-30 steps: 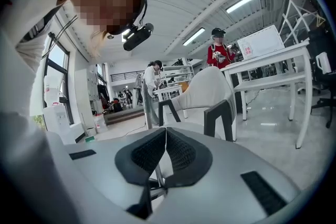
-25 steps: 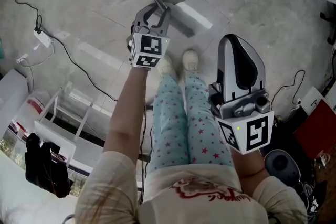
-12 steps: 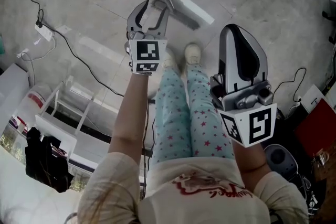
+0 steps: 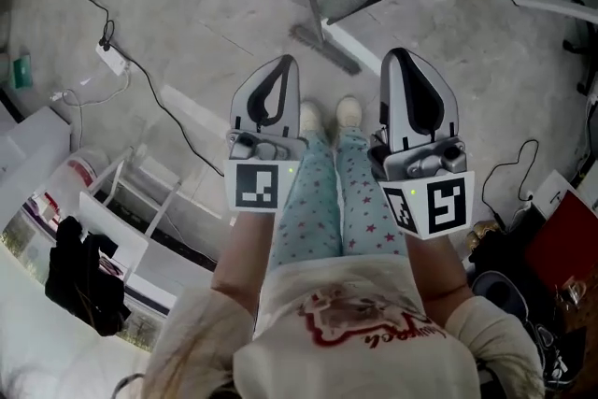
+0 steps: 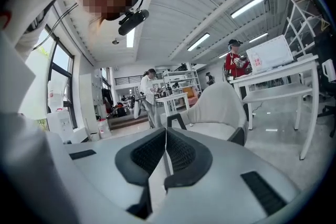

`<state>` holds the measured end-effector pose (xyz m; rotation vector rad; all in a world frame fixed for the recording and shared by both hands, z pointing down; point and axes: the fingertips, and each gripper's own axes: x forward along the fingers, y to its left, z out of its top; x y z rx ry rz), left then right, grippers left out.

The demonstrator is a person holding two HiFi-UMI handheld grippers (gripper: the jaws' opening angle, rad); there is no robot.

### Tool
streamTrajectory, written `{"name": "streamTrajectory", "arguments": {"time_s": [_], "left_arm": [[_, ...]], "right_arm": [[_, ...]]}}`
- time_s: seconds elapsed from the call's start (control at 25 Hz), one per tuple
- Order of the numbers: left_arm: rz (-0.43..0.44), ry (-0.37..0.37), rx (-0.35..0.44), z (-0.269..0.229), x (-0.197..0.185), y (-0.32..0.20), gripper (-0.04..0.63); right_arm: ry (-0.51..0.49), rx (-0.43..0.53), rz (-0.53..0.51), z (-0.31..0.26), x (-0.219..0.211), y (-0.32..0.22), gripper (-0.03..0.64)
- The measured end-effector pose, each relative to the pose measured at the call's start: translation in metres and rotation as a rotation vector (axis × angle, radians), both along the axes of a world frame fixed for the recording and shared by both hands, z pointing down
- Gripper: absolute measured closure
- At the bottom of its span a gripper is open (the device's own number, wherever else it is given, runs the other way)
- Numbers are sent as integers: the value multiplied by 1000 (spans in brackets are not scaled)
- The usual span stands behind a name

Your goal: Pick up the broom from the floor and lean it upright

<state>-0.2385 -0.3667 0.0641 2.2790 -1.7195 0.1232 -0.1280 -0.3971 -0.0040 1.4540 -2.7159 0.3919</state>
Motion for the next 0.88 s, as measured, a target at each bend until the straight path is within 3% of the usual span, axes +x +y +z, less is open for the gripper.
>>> {"name": "streamTrajectory", "arguments": {"time_s": [0.16, 0.44, 0.64, 0.88], "left_arm": [[83, 7, 90, -94, 5, 19, 574], [232, 8, 170, -204, 41, 76, 574], [211, -21, 284, -267, 52, 116, 575], [178, -28, 368, -313, 76, 202, 575]], "right_arm": [[-9, 63, -14, -66, -14, 20, 589], [-13, 147, -60, -171, -20, 73, 590], [-16, 301, -152, -249, -22, 116, 589], [-36, 355, -180, -284, 6, 215, 589]]}}
